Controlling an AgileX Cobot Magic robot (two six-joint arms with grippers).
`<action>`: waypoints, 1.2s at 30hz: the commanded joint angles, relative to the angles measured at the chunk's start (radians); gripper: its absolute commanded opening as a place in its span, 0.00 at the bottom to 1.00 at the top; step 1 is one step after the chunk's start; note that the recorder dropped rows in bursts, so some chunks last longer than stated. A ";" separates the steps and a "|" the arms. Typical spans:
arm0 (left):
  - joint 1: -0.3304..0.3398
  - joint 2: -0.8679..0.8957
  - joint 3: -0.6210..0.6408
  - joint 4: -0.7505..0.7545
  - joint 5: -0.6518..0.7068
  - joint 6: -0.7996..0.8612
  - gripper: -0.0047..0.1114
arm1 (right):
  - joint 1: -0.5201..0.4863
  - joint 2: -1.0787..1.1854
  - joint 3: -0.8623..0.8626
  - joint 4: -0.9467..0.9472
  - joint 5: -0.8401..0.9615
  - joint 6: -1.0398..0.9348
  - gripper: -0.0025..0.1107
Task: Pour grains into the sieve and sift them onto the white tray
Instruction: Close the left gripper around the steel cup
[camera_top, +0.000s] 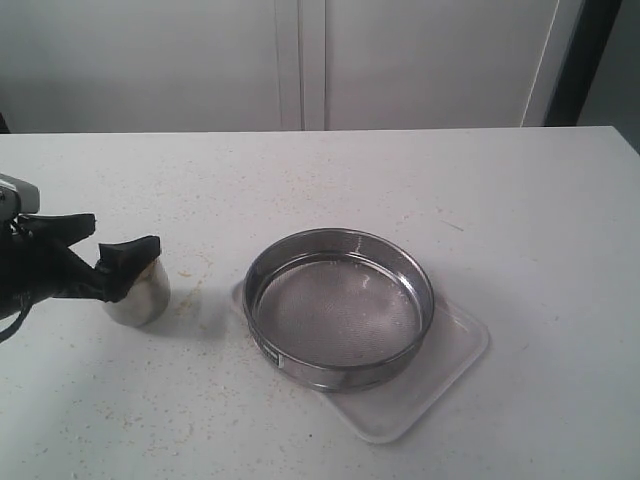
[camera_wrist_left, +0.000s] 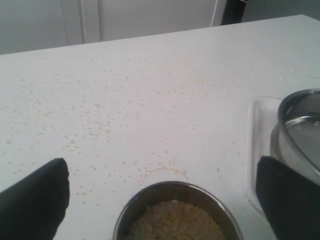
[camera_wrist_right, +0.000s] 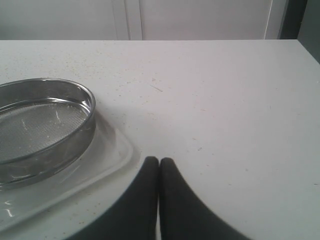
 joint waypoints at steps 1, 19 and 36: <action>-0.025 0.026 -0.029 0.008 -0.007 0.004 0.95 | 0.001 -0.007 0.004 -0.006 -0.003 0.003 0.02; -0.055 0.207 -0.070 -0.037 -0.007 0.029 0.95 | 0.001 -0.007 0.004 -0.006 -0.003 0.003 0.02; -0.055 0.230 -0.070 -0.038 -0.007 0.073 0.94 | 0.001 -0.007 0.004 -0.008 -0.003 0.003 0.02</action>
